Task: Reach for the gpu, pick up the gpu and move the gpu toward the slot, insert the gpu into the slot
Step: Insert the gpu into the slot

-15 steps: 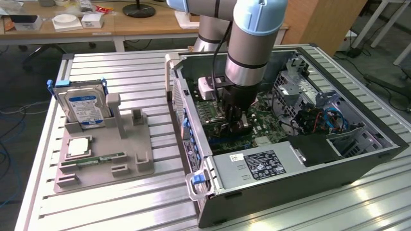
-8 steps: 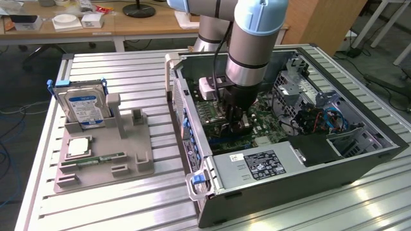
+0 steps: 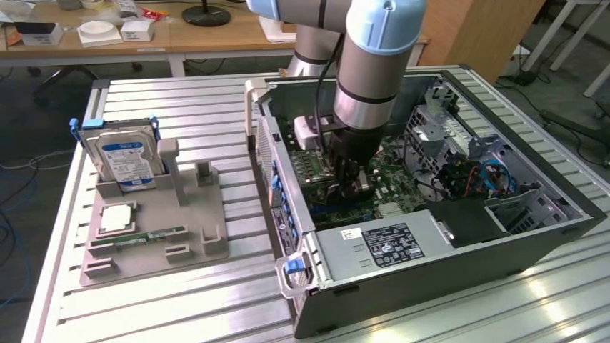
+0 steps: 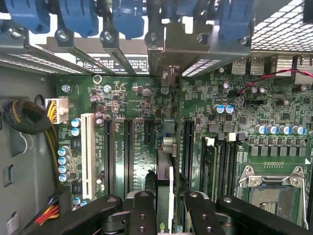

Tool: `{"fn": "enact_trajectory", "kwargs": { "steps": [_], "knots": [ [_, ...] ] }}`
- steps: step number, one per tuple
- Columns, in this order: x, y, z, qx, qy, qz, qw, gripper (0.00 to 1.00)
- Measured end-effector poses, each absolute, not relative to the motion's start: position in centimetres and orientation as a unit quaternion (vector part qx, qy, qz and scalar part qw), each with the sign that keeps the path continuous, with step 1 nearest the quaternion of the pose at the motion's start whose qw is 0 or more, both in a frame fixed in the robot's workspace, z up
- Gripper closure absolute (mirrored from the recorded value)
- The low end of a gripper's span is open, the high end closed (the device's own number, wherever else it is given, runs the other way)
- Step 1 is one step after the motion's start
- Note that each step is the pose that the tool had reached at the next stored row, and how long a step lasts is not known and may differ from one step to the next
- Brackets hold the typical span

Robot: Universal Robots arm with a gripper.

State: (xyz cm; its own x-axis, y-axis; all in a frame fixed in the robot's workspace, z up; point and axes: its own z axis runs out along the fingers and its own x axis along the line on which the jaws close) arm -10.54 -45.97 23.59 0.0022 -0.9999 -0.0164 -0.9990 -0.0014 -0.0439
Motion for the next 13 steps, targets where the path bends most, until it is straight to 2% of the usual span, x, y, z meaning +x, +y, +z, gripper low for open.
{"fn": "enact_trajectory", "kwargs": {
  "steps": [13],
  "knots": [
    [-10.65,-45.97,23.43,-0.711,0.703,-0.009,0.022,0.73]
  ]
}}
